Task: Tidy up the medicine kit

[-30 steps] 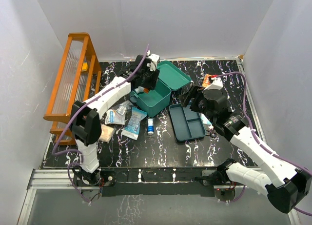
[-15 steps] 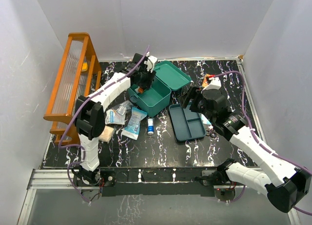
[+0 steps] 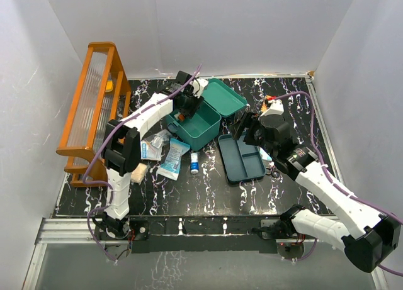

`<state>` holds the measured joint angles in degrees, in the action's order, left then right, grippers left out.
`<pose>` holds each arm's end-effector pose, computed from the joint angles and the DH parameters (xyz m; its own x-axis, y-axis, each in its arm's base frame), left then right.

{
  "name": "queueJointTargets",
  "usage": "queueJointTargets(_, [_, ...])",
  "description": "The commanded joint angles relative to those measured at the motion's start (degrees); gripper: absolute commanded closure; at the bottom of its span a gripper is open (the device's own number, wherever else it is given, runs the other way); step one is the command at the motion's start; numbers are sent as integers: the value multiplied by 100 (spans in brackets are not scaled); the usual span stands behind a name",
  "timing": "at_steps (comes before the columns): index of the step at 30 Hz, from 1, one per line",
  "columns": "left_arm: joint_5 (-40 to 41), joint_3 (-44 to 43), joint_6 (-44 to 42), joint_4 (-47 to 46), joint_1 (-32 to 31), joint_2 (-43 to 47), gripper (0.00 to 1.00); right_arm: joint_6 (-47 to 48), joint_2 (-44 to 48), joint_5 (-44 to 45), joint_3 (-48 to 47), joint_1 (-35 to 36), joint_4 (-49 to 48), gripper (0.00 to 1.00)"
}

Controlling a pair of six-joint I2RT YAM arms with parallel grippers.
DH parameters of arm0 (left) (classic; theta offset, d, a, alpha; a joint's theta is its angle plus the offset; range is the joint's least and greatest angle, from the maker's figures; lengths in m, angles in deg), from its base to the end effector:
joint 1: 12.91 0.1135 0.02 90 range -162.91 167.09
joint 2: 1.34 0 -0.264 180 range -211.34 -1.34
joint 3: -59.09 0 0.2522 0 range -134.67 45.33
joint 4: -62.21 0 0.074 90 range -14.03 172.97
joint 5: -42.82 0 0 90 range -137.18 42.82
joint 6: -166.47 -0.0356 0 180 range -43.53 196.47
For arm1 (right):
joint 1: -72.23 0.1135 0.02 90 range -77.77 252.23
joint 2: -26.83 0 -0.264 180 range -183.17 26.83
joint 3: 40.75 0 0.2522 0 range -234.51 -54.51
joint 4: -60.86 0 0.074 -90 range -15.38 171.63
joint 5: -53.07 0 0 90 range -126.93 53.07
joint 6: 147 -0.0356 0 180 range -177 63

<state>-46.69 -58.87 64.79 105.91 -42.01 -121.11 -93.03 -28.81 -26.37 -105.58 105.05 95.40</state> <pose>0.4195 -0.2332 0.2565 -0.5130 0.5172 -0.6850 0.5973 0.7883 0.1478 0.1871 0.1129 0.3250 -0.5225 0.3511 -0.7770 -0.1067 0.8772 0.4681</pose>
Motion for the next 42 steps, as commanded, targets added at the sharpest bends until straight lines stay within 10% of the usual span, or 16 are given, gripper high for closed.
queueJointTargets(1, [255, -64, -185, -125, -16, -19, 66, -103, -8, -72, -61, -24, -328, 30])
queueJointTargets(42, [569, 261, -321, -862, -20, -357, 47, -474, 91, -487, 166, -21, -504, 30])
